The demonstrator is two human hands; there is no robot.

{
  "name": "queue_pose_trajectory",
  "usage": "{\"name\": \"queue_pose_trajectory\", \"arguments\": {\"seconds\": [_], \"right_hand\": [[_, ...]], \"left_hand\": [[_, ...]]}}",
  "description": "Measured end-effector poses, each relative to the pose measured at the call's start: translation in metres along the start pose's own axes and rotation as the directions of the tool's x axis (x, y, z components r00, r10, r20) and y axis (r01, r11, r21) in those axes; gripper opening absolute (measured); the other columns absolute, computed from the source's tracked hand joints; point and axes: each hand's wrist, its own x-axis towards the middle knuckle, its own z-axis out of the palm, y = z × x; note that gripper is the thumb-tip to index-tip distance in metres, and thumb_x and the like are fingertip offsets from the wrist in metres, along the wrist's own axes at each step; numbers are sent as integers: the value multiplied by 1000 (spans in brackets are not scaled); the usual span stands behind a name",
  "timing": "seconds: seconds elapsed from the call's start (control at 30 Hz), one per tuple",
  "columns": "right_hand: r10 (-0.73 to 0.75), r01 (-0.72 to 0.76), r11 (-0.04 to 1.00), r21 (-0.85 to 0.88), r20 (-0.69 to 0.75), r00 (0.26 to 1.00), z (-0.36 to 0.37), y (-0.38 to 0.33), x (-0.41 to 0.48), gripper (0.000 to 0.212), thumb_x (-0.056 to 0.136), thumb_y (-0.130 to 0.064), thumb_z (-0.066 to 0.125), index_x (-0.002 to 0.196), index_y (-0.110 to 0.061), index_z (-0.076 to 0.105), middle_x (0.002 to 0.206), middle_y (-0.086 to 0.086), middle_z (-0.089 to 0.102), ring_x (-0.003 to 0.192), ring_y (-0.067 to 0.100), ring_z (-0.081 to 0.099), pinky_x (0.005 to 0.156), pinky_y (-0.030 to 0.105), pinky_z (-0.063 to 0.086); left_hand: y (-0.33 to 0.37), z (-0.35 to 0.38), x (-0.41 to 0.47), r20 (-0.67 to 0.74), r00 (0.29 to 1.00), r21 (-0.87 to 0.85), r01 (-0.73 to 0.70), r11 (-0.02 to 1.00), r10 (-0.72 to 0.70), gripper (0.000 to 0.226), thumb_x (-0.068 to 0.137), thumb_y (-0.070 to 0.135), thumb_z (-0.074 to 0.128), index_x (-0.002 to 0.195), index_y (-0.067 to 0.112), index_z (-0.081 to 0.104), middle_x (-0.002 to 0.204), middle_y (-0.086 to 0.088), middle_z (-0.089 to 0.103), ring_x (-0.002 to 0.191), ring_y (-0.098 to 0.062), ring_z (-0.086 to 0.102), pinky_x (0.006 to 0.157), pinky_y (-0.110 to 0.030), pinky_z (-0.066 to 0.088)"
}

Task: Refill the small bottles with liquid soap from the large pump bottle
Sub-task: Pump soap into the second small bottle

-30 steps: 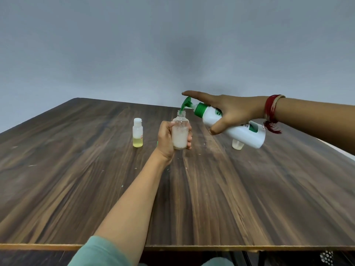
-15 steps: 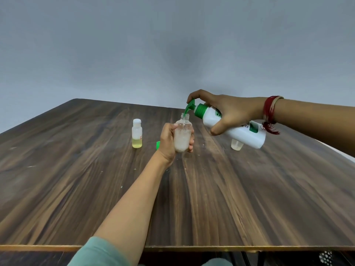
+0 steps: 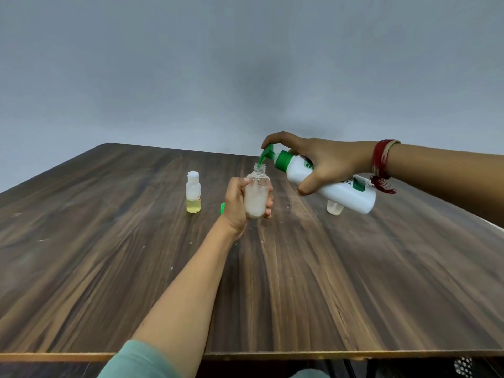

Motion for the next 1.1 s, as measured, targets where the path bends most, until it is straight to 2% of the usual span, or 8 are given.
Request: {"name": "queue_pose_trajectory", "arguments": {"seconds": [0.17,0.4,0.57,0.67,0.8,0.97,1.03,1.1], "right_hand": [[-7,7,1000,-5,-34,999,3,0,3,81,61,-25,67,130,-47,29,84,0,63,64,15,65,54,25,52],[10,-10,998,-60,9,1000,0,-2,2,104,73,-21,72,142,-63,8,117,-8,58,78,15,67,64,24,58],[9,-11,996,-83,-27,1000,-2,-3,-1,85,73,-13,74,134,-50,27,87,-2,64,66,15,66,57,27,56],[-2,-4,993,-116,-56,998,-1,-4,-1,78,74,-10,73,130,-45,31,80,-3,63,63,15,65,54,27,54],[12,-14,994,-105,-22,1000,-2,-5,1,86,75,-10,73,136,-50,26,88,-2,63,68,17,67,59,30,58],[33,-32,993,-116,13,999,-2,-4,1,105,78,-17,73,145,-61,5,105,-17,58,77,14,66,66,25,57],[31,-30,995,-91,11,999,-1,-5,0,104,73,-22,73,143,-62,8,109,-12,59,77,15,67,65,25,58],[31,-31,997,-71,-1,1000,0,-6,-1,97,74,-17,74,142,-57,16,100,-6,61,74,17,67,61,26,58]], "left_hand": [[1,2,-1,2,1000,1,-9,1000,9,46,69,38,30,76,1,55,51,-7,52,44,-18,46,46,-23,39],[0,-2,1,-23,1000,-21,-20,1000,19,45,70,38,30,76,1,55,52,-8,52,43,-18,46,45,-22,40],[-1,0,0,11,1000,12,-3,1000,2,45,70,38,31,76,2,55,52,-8,53,45,-18,47,45,-22,41],[-2,2,-1,28,1000,10,4,1000,-5,45,70,38,31,77,1,55,52,-7,53,45,-18,48,45,-21,42],[-1,-1,0,10,1000,-6,-7,1000,7,45,70,38,30,77,2,55,52,-7,53,44,-18,47,45,-22,41],[0,-2,1,-11,1000,-20,-14,1000,13,45,70,38,30,75,2,55,52,-8,52,43,-18,46,45,-22,41],[-1,-2,1,-9,1000,-14,-15,1000,15,45,70,39,30,76,2,55,53,-8,52,43,-19,46,45,-22,41],[-2,-3,1,-4,1000,-10,-13,1000,13,45,71,39,30,76,3,55,53,-8,52,44,-19,46,46,-22,41]]}}
